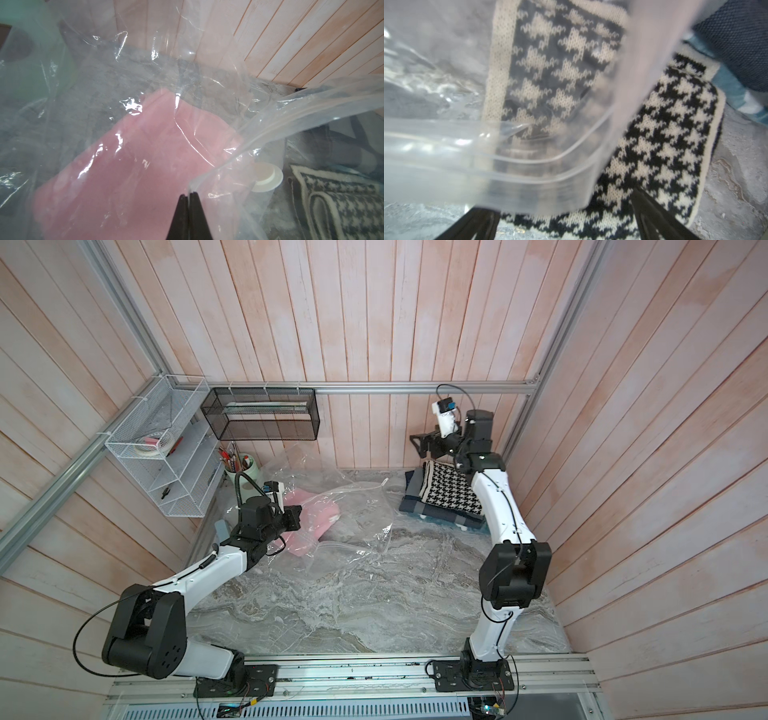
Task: Take the blanket out of the vacuum bag
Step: Place the blanket at the center of the board, then pick up the blanket at the center of the board.
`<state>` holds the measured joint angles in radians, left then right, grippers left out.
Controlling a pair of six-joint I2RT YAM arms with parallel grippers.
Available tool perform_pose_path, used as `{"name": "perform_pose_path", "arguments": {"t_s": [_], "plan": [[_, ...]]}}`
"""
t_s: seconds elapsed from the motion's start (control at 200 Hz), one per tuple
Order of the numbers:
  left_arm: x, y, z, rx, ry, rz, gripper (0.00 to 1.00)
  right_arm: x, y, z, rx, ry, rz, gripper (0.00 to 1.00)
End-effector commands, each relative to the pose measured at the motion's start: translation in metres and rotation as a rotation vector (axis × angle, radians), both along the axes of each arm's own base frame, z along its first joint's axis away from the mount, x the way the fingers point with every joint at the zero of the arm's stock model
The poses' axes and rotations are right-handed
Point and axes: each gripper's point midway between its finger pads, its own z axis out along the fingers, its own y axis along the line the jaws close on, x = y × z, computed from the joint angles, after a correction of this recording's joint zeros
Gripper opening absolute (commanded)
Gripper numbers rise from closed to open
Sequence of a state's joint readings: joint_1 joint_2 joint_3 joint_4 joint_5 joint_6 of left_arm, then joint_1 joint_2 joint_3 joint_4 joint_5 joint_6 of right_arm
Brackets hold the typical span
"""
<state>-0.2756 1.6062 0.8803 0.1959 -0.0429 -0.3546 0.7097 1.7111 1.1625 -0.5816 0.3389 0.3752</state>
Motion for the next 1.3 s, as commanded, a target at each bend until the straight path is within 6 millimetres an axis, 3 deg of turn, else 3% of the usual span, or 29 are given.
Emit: {"name": "perform_pose_path", "arguments": {"t_s": [0.0,0.15,0.235,0.465,0.56,0.795,0.86,0.895,0.95,0.975,1.055,1.17,1.295], "plan": [[0.005,0.029,0.009,0.038,-0.026,0.092,0.00,0.011,0.013,-0.004,0.045,-0.012,0.024,0.98],[0.023,0.080,0.009,-0.027,0.012,0.231,0.00,0.025,0.031,-0.006,0.093,-0.028,0.047,0.98],[0.028,0.095,0.009,-0.072,0.015,0.262,0.00,0.035,0.038,-0.008,0.119,-0.034,0.047,0.98],[0.027,0.090,0.002,-0.113,0.010,0.227,0.00,0.065,0.040,-0.021,0.134,-0.063,0.007,0.98],[0.026,0.087,0.001,-0.120,0.008,0.211,0.00,0.073,0.037,-0.036,0.151,-0.031,-0.016,0.98],[0.025,0.085,0.007,-0.124,-0.013,0.197,0.00,0.063,0.012,-0.085,-0.025,0.122,-0.073,0.96],[0.025,0.085,0.006,-0.127,-0.010,0.194,0.00,0.058,0.013,-0.090,-0.007,0.139,-0.068,0.84],[0.025,0.085,0.005,-0.126,-0.008,0.194,0.00,0.056,0.015,-0.091,0.018,0.146,-0.067,0.69],[0.025,0.085,0.004,-0.126,-0.005,0.194,0.00,0.053,0.016,-0.094,0.052,0.156,-0.070,0.32],[0.025,0.084,0.004,-0.126,-0.005,0.193,0.00,0.050,0.016,-0.096,0.061,0.163,-0.071,0.20],[0.025,0.084,0.005,-0.125,-0.007,0.190,0.00,0.047,0.013,-0.100,0.079,0.183,-0.080,0.01],[0.025,0.084,0.006,-0.126,-0.010,0.187,0.00,0.045,0.015,-0.093,0.153,0.176,-0.083,0.00],[0.023,0.084,0.005,-0.121,-0.006,0.186,0.00,0.048,0.026,-0.055,0.415,0.118,-0.084,0.00]]}}
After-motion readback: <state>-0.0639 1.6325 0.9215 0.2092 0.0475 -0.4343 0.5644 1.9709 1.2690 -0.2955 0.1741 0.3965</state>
